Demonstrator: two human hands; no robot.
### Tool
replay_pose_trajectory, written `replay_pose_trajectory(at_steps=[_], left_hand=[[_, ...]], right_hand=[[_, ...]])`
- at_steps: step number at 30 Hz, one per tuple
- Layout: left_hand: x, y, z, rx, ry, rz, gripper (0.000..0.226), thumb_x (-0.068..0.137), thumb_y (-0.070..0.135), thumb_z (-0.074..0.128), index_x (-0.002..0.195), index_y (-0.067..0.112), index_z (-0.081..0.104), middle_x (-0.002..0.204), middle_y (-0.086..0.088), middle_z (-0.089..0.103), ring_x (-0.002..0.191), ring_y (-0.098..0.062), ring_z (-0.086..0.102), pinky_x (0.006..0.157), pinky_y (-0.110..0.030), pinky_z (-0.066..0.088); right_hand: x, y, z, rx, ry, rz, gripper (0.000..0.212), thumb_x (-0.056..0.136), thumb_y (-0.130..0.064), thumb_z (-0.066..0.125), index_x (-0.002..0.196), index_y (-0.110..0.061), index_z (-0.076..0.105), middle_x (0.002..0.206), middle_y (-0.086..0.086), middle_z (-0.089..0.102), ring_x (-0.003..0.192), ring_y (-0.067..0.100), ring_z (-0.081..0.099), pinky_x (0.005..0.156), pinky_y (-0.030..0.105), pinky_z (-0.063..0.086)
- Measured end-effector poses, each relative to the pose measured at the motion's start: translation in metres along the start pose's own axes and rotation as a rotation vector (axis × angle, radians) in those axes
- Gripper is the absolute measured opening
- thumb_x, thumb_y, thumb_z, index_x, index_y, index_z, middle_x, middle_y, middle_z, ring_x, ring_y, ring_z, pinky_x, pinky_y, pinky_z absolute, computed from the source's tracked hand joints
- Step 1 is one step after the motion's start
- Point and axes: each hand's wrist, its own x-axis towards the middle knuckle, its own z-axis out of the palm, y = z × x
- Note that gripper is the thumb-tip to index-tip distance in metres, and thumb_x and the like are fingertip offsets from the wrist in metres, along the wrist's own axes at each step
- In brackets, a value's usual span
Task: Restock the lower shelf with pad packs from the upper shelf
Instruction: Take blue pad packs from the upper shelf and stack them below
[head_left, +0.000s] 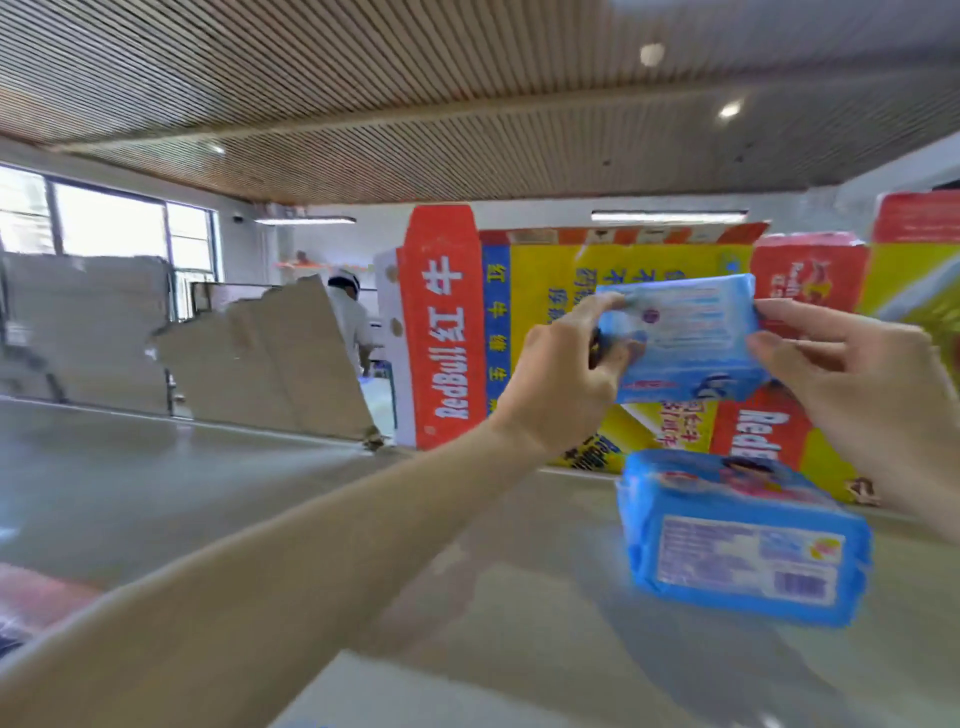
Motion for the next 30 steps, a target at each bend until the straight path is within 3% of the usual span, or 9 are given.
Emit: replay_pose_trajectory(at_steps=[3,7,11,13,17,20,23,27,30], left_hand=[[-0.023,0.010,-0.026,-0.099,0.066,0.009,0.047,0.090,0.028,0.068,0.132,0.029,0.047,0.094,-0.007,0.076,0.090,-0.021,0.072,0.086,-0.044,0.056],[-0.057,0.028,-0.063,-0.303,0.123,-0.081,0.066,0.084,0.025,0.077,0.141,0.023,0.044,0.126,0.000,0.070,0.104,-0.005,0.069,0.090,-0.038,0.059],[-0.088,0.026,-0.096,-0.343,0.113,-0.101,0.032,0.080,0.027,0.077,0.108,0.035,0.064,0.095,0.030,0.071,0.094,0.005,0.069,0.084,-0.027,0.059],[-0.102,0.025,-0.110,-0.371,0.101,-0.111,0.021,0.083,0.024,0.079,0.102,0.024,0.071,0.090,0.023,0.075,0.083,0.008,0.065,0.076,-0.020,0.057],[-0.131,0.031,-0.126,-0.311,0.085,-0.092,0.013,0.086,0.023,0.077,0.096,0.014,0.078,0.092,0.000,0.077,0.073,-0.002,0.057,0.075,-0.037,0.056],[-0.153,0.035,-0.129,-0.304,0.078,-0.121,0.018,0.085,0.024,0.077,0.095,0.010,0.079,0.090,0.000,0.078,0.075,0.000,0.056,0.072,-0.037,0.055],[-0.170,0.039,-0.133,-0.323,0.064,-0.173,0.025,0.085,0.019,0.079,0.109,0.013,0.078,0.095,0.012,0.078,0.082,0.009,0.062,0.077,-0.020,0.053],[-0.186,0.055,-0.144,-0.317,0.060,-0.163,0.027,0.080,0.020,0.081,0.105,0.030,0.076,0.097,0.013,0.077,0.094,-0.006,0.071,0.090,-0.038,0.059],[-0.198,0.074,-0.148,-0.434,0.050,-0.202,0.035,0.078,0.008,0.082,0.110,0.020,0.072,0.104,0.009,0.077,0.101,-0.007,0.072,0.090,-0.033,0.059]], right_hand=[[-0.021,-0.029,0.003,0.105,0.039,-0.024,0.028,0.091,-0.023,0.069,0.111,-0.043,0.066,0.076,-0.029,0.070,0.072,-0.016,0.065,0.066,0.003,0.050],[-0.057,-0.064,0.015,0.205,0.059,-0.044,0.028,0.089,-0.027,0.071,0.103,-0.050,0.068,0.083,-0.033,0.071,0.081,-0.004,0.071,0.067,0.016,0.058],[-0.090,-0.086,0.031,0.269,0.067,-0.064,0.029,0.088,-0.017,0.072,0.112,-0.032,0.069,0.083,-0.033,0.071,0.079,-0.006,0.071,0.058,0.009,0.052],[-0.108,-0.095,0.037,0.283,0.061,-0.053,0.028,0.088,-0.010,0.071,0.108,-0.029,0.066,0.076,-0.032,0.070,0.076,-0.011,0.069,0.059,0.006,0.049],[-0.147,-0.107,0.044,0.286,0.090,-0.029,0.028,0.087,-0.002,0.071,0.107,-0.021,0.065,0.094,-0.005,0.076,0.087,-0.005,0.071,0.065,0.008,0.050],[-0.173,-0.111,0.043,0.306,0.081,0.018,0.030,0.087,0.002,0.069,0.100,-0.023,0.061,0.086,-0.014,0.077,0.087,-0.004,0.072,0.063,0.010,0.051],[-0.193,-0.114,0.041,0.304,0.027,0.071,0.030,0.087,0.002,0.069,0.102,-0.022,0.059,0.077,-0.023,0.074,0.084,0.001,0.073,0.065,0.012,0.053],[-0.206,-0.124,0.029,0.342,-0.015,0.104,0.054,0.088,-0.003,0.070,0.133,-0.023,0.051,0.081,-0.024,0.073,0.091,0.000,0.072,0.071,0.013,0.055],[-0.214,-0.125,0.017,0.334,-0.003,0.099,0.066,0.086,0.001,0.072,0.138,-0.033,0.050,0.099,-0.025,0.071,0.107,0.000,0.067,0.089,0.024,0.057]])
